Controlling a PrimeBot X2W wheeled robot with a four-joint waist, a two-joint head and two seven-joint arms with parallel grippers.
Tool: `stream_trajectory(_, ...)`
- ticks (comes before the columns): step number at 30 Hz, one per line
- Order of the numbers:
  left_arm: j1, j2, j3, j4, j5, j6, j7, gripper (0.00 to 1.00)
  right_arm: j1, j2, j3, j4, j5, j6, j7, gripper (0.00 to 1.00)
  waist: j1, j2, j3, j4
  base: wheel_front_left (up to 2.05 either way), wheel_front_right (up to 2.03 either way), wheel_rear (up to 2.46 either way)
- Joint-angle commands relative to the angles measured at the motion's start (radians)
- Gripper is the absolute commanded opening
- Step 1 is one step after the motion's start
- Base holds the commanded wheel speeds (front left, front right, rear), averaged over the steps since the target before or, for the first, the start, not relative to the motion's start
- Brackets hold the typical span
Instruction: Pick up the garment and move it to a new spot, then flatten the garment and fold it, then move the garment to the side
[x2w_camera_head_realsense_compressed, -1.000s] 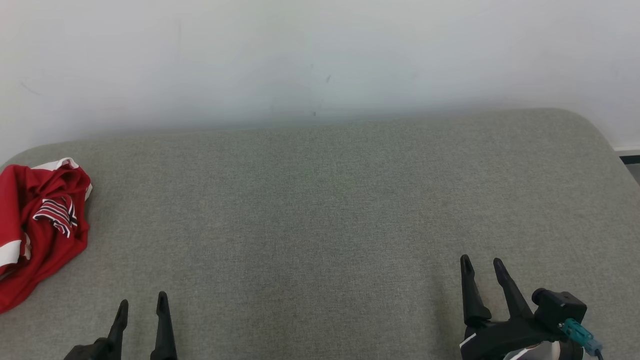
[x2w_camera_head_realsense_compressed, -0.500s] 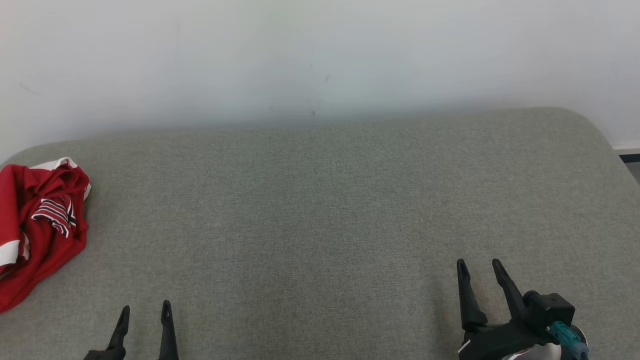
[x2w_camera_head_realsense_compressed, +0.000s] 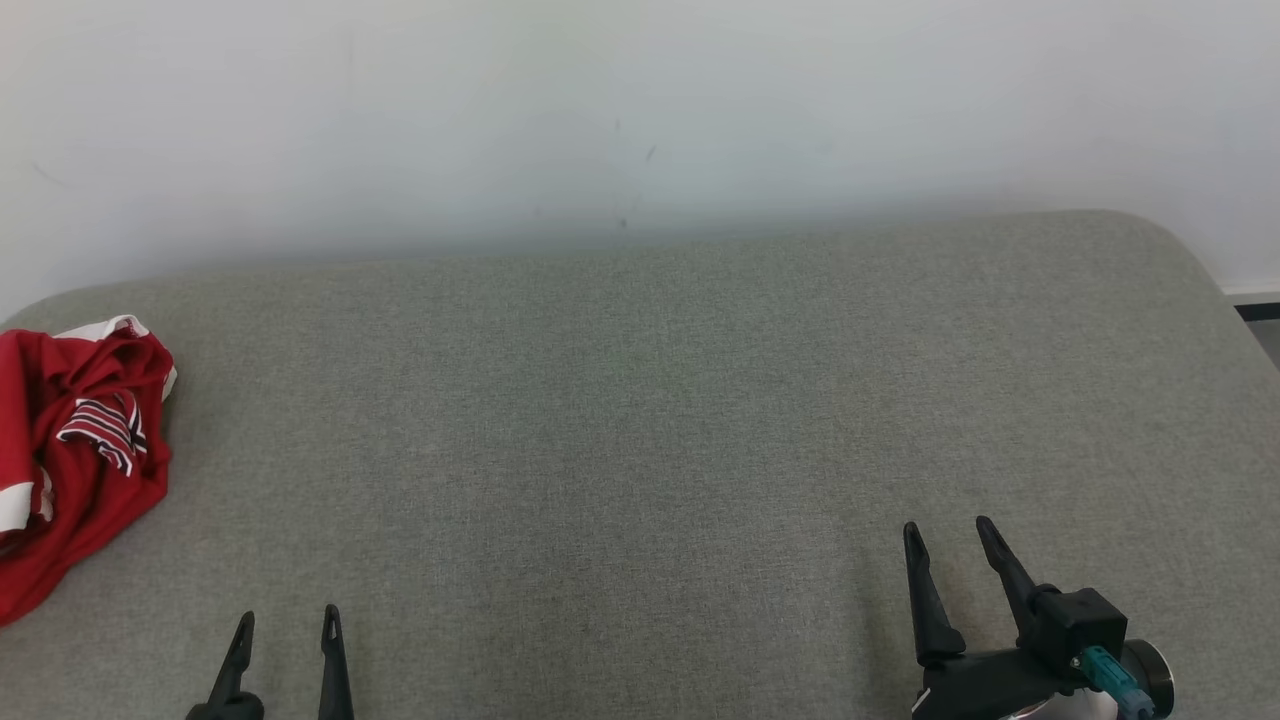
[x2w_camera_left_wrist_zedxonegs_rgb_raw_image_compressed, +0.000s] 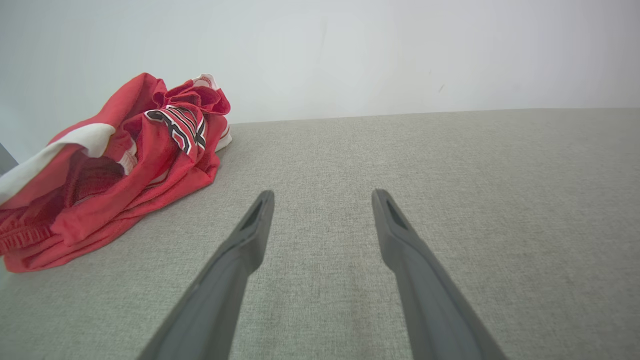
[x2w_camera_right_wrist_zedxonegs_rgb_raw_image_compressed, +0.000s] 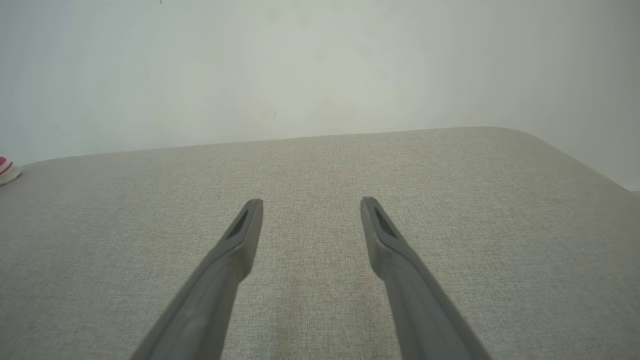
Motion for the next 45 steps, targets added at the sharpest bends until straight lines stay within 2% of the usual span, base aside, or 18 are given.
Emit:
stream_trajectory(1, 0.016, 0.004, 0.001, -0.001, 0.021, 0.001, -0.007, 1.0, -0.003, 0.003, 0.0, 0.001, -0.016, -0.002, -0.009, 1.0, 0.0, 0.0, 0.0, -0.001, 0.0, 0.0, 0.0)
stream_trajectory(11, 0.019, 0.002, -0.003, -0.009, 0.006, 0.008, -0.006, 1.0, 0.002, 0.003, -0.001, 0.002, -0.008, -0.002, -0.008, 1.0, 0.0, 0.0, 0.001, 0.007, 0.0, 0.0, 0.0)
stream_trajectory(18, 0.018, 0.0, -0.007, -0.008, -0.004, 0.018, -0.006, 1.0, 0.01, 0.003, 0.008, 0.009, -0.007, -0.002, -0.006, 1.0, 0.0, 0.0, 0.001, 0.066, 0.0, 0.0, 0.0)
stream_trajectory(27, 0.043, -0.001, 0.023, 0.001, -0.012, 0.028, -0.006, 1.0, 0.026, 0.003, 0.083, 0.031, 0.025, -0.002, -0.006, 1.0, 0.0, 0.0, -0.02, 0.236, 0.0, 0.0, 0.0)
stream_trajectory(28, 0.043, -0.001, 0.023, 0.001, -0.012, 0.028, -0.006, 1.0, 0.026, 0.003, 0.083, 0.031, 0.025, -0.002, -0.006, 1.0, 0.0, 0.0, -0.02, 0.236, 0.0, 0.0, 0.0)
stream_trajectory(40, 0.089, 0.006, 0.062, -0.006, 0.001, 0.035, -0.006, 1.0, 0.02, 0.003, 0.154, 0.049, 0.069, -0.002, -0.006, 1.0, 0.0, 0.0, -0.038, 0.519, 0.0, 0.0, 0.0)
stream_trajectory(45, 0.119, 0.002, 0.1, -0.043, -0.023, 0.065, -0.006, 1.0, -0.031, 0.002, 0.224, 0.069, 0.069, -0.002, -0.006, 1.0, 0.0, 0.0, -0.005, 0.557, 0.0, 0.0, 0.0)
